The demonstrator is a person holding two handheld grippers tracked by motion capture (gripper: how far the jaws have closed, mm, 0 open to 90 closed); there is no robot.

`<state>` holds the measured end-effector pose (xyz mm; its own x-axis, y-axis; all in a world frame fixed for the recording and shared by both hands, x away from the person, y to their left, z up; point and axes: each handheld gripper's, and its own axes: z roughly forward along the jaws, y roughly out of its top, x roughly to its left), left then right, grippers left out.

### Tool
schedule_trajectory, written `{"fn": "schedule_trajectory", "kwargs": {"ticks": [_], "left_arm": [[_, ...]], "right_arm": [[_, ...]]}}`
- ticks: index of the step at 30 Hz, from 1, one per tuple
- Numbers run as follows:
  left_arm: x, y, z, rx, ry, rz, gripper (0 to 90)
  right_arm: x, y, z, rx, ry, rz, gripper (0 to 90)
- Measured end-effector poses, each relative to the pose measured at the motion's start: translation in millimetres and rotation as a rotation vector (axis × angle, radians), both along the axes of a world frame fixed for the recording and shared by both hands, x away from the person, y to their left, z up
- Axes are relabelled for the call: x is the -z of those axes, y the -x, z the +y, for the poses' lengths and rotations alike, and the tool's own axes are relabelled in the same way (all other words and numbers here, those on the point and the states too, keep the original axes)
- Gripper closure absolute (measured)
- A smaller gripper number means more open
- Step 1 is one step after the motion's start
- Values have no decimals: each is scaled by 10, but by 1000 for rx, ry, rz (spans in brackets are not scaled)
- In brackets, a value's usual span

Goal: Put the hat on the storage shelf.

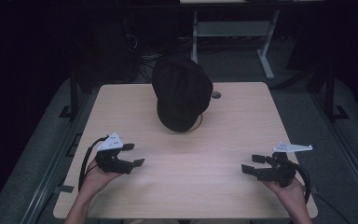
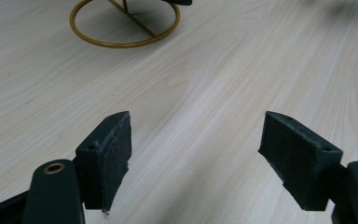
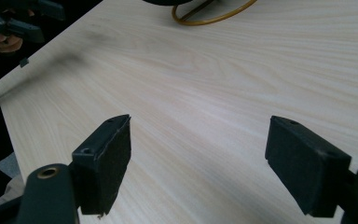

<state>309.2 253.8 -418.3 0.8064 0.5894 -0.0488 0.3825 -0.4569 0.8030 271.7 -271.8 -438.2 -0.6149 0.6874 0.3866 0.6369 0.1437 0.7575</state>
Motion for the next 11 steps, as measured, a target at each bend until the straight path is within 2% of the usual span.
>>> {"fn": "schedule_trajectory", "kwargs": {"ticks": [7, 11], "left_arm": [[20, -12, -1, -12, 5, -3, 244], [26, -14, -2, -15, 13, -3, 244]], "right_arm": [[63, 122, -21, 12, -12, -6, 214], [59, 166, -9, 11, -40, -24, 215]]}}
